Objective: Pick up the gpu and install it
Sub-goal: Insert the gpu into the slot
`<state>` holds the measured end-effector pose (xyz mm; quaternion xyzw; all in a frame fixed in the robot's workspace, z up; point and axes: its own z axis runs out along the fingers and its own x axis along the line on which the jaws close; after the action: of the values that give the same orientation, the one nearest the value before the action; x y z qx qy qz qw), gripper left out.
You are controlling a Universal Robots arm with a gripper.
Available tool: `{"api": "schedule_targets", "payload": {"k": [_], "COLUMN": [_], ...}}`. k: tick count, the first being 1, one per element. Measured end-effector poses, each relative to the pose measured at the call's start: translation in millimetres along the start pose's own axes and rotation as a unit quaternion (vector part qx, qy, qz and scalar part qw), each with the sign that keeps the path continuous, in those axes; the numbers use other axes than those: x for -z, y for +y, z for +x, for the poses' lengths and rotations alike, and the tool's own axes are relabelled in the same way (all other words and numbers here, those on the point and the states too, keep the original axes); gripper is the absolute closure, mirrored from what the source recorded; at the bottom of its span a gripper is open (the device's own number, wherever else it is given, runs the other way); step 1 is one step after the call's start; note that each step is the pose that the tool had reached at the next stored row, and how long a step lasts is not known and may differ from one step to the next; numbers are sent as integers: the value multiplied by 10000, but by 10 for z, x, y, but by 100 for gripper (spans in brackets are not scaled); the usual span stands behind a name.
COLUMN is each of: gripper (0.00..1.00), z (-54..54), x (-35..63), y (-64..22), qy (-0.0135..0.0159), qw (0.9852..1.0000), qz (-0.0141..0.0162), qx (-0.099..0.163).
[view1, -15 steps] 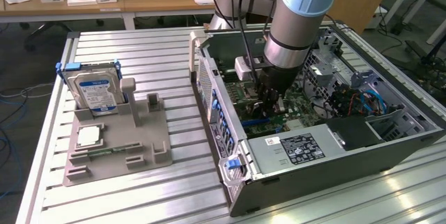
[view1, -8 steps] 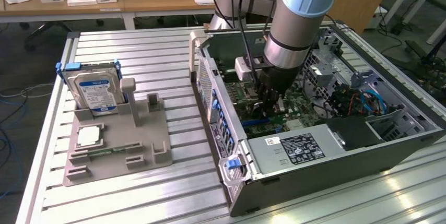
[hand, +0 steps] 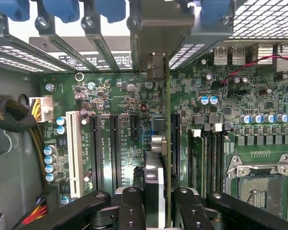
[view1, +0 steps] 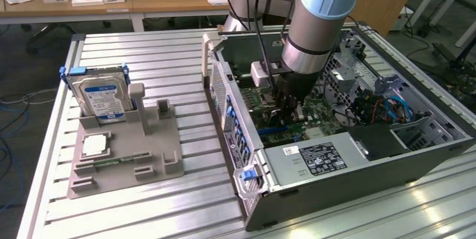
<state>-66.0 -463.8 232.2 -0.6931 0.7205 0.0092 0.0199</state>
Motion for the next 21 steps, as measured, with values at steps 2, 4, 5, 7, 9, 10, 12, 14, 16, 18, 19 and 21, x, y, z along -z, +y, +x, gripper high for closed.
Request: {"api": "schedule_targets", "payload": {"k": [2, 4, 5, 7, 9, 10, 12, 14, 16, 18, 19, 21], "gripper": [72, 72, 72, 72, 72, 72, 72, 72, 72, 72, 72, 72], "z": [1, 1, 1, 1, 2, 2, 2, 3, 3, 4, 4, 4], "x": [-8, -15, -19, -27, -36, -40, -50, -59, -66, -74, -77, -81], "y": [1, 1, 2, 4, 4, 5, 6, 7, 9, 11, 11, 12], "qy": [0, 1, 0, 1, 0, 0, 0, 0, 1, 1, 0, 1], "qw": [10000, 10000, 10000, 10000, 10000, 10000, 10000, 10000, 10000, 10000, 10000, 10000], "qz": [0, 0, 0, 0, 0, 0, 0, 0, -1, 0, 0, -1], "qx": [0, 1, 1, 0, 0, 0, 0, 0, 0, 0, 0, 0]}}
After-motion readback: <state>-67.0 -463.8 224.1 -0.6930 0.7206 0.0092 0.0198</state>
